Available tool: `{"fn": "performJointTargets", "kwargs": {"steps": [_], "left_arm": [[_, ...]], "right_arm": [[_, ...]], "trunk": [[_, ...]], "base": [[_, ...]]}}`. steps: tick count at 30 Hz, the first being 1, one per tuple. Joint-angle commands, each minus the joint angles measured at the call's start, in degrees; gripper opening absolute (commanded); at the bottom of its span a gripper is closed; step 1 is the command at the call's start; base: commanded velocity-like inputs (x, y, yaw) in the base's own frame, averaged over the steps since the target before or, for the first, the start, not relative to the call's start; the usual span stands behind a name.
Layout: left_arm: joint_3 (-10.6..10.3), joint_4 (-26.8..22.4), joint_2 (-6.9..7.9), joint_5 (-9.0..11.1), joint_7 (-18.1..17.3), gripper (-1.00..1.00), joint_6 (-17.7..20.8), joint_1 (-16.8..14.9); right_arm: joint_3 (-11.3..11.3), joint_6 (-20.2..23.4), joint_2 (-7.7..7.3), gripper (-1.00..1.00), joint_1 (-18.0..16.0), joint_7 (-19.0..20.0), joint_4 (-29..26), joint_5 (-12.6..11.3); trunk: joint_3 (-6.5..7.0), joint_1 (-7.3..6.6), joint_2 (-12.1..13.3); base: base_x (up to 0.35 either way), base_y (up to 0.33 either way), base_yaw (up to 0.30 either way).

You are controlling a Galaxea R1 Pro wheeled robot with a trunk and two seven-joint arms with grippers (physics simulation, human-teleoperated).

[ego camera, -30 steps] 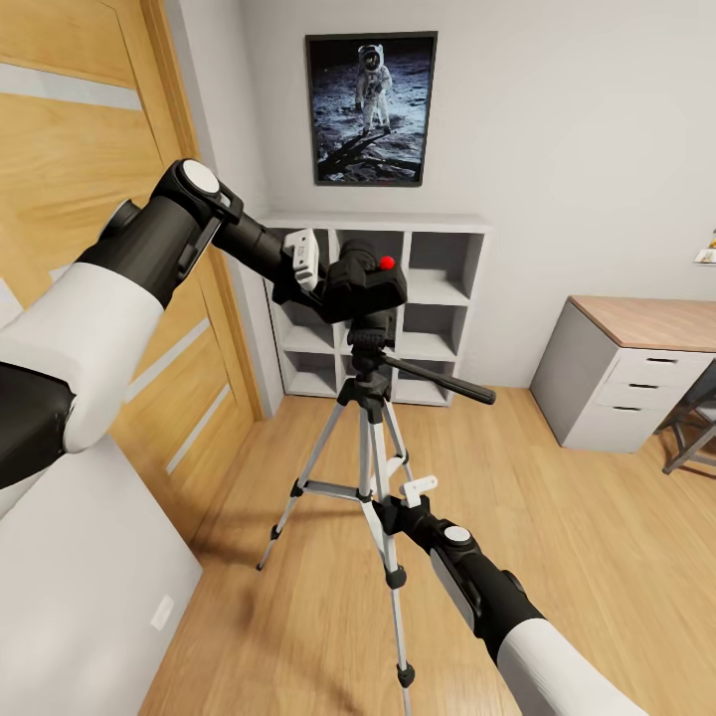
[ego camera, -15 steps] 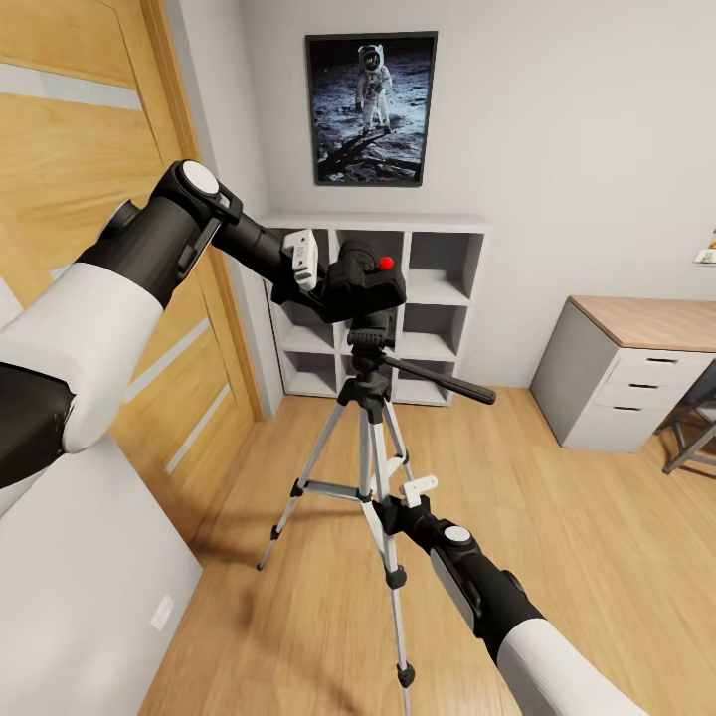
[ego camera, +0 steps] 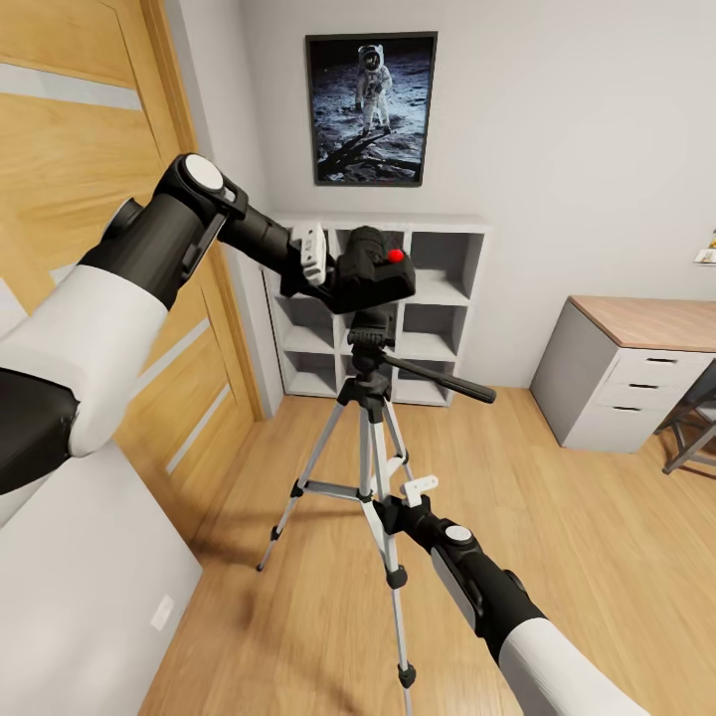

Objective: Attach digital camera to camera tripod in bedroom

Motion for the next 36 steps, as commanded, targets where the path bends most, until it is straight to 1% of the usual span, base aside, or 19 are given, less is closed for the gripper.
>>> {"fn": "performJointTargets", "kwargs": {"steps": [1, 6, 10, 20, 30, 32, 36], "left_arm": [[-0.02, -0.14, -0.07, -0.09, 0.14, -1.0, 0.62, -0.05], [0.42, -0.16, -1.1, -0.11, 1.74, -1.0, 0.64, -0.04], [0.53, -0.19, -1.49, -0.12, 1.89, -1.0, 0.59, -0.01], [0.39, -0.39, -1.35, -0.03, 1.78, -1.0, 0.38, 0.01], [0.25, -0.61, -1.21, 0.11, 1.33, -1.0, 0.16, 0.0], [0.24, -0.63, -1.19, 0.09, 1.26, -1.0, 0.15, 0.01], [0.24, -0.66, -1.11, 0.07, 1.17, -1.0, 0.07, 0.01]], "right_arm": [[0.05, 0.57, -0.05, -1.0, -0.03, 0.05, 0.25, -0.26], [0.1, 0.58, -0.15, -1.0, -0.03, 0.09, -0.03, -0.65], [0.12, 0.58, -0.2, -1.0, -0.03, 0.17, -0.13, -0.79], [0.24, 0.5, -0.28, -1.0, -0.03, 0.6, -0.23, 0.07], [0.38, 0.5, -0.37, -1.0, -0.03, 3.04, -0.26, 0.56], [0.38, 0.5, -0.51, -1.0, -0.03, 3.39, -0.35, 0.58], [0.44, 0.5, -1.49, -1.0, -0.03, 4.38, -1.3, 0.53]], "trunk": [[-0.13, 0.04, -0.09], [-0.13, 0.04, -0.09], [-0.13, 0.04, -0.09], [-0.13, 0.04, -0.09], [-0.13, 0.04, -0.09], [-0.13, 0.04, -0.09], [-0.13, 0.04, -0.09]], "base": [[0.0, 0.0, 0.0], [0.0, 0.0, 0.0], [0.0, 0.0, 0.0], [0.0, 0.0, 0.0], [0.0, 0.0, 0.0], [0.0, 0.0, 0.0], [0.0, 0.0, 0.0]]}}
